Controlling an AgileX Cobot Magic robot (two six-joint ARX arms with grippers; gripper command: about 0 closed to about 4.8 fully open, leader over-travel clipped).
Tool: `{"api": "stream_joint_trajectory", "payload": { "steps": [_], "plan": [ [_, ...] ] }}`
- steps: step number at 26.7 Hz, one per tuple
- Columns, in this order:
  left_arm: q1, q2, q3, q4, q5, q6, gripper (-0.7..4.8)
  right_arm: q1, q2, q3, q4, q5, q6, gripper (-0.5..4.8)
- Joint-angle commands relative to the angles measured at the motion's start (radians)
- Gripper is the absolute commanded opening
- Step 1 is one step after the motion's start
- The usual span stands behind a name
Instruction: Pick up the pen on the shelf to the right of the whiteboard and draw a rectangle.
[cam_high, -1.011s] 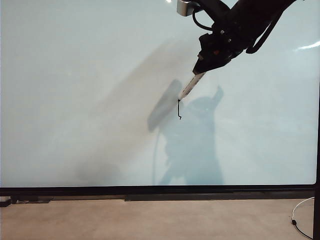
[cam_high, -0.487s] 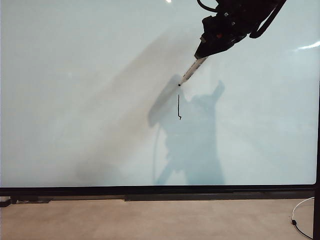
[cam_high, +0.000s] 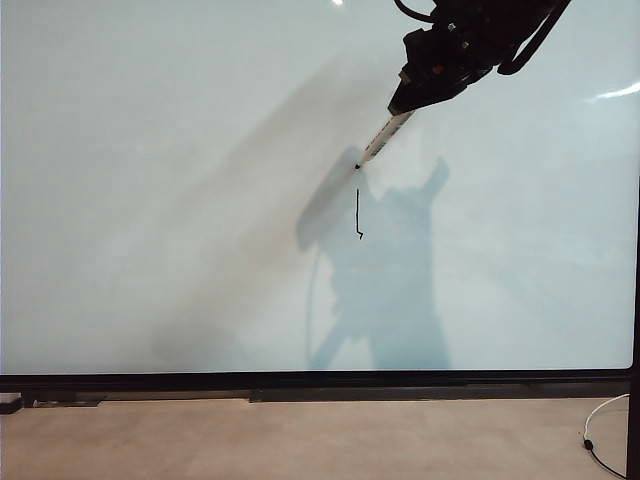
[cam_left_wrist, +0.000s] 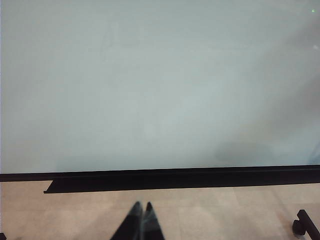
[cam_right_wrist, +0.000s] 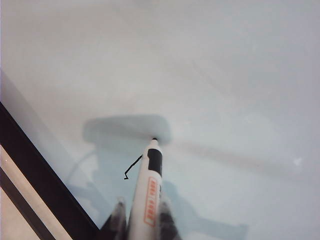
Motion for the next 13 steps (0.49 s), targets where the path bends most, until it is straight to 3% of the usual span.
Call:
{"api": "stream_joint_trajectory", "payload": {
  "steps": [1, 13],
  "plan": [
    [0.000, 0.000, 0.002, 0.010, 0.000, 0.001, -0.04, 0.001, -0.004, 0.006, 0.031, 0.008, -0.002, -0.05],
    [0.000, 0.000, 0.002, 0.009, 0.000, 0.001, -0.04, 0.001, -0.004, 0.006, 0.049, 0.013, 0.032, -0.05]
  ]
}}
